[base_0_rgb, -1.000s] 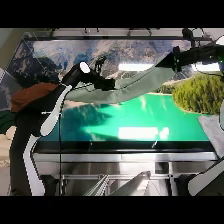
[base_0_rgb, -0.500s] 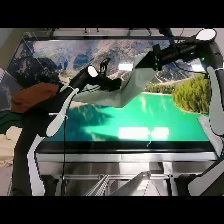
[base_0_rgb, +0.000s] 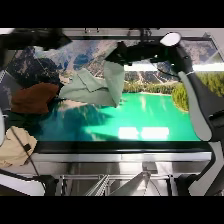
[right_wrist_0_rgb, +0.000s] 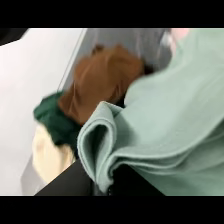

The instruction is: Fold the shirts.

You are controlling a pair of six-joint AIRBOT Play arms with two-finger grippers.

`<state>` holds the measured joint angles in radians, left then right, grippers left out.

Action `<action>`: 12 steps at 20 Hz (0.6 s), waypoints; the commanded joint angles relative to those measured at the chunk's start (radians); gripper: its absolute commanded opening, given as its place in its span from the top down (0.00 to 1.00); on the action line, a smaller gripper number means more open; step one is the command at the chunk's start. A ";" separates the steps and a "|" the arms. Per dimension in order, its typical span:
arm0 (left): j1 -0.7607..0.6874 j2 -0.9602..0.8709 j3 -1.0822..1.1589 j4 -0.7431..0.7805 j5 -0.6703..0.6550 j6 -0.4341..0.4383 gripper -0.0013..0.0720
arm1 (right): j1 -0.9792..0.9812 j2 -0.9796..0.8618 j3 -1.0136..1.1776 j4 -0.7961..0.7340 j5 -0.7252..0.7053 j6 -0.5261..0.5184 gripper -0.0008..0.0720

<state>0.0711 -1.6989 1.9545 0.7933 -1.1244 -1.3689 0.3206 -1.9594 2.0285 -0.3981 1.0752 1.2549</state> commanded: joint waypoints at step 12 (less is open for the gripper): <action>0.227 0.204 -0.495 -0.316 -0.026 0.254 0.96 | 0.346 -0.217 0.058 0.552 -0.420 -0.828 0.20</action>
<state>0.2928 -1.4998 1.5269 0.6140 -1.1423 -1.1687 0.6746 -2.1914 2.0846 0.0349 0.5629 0.5480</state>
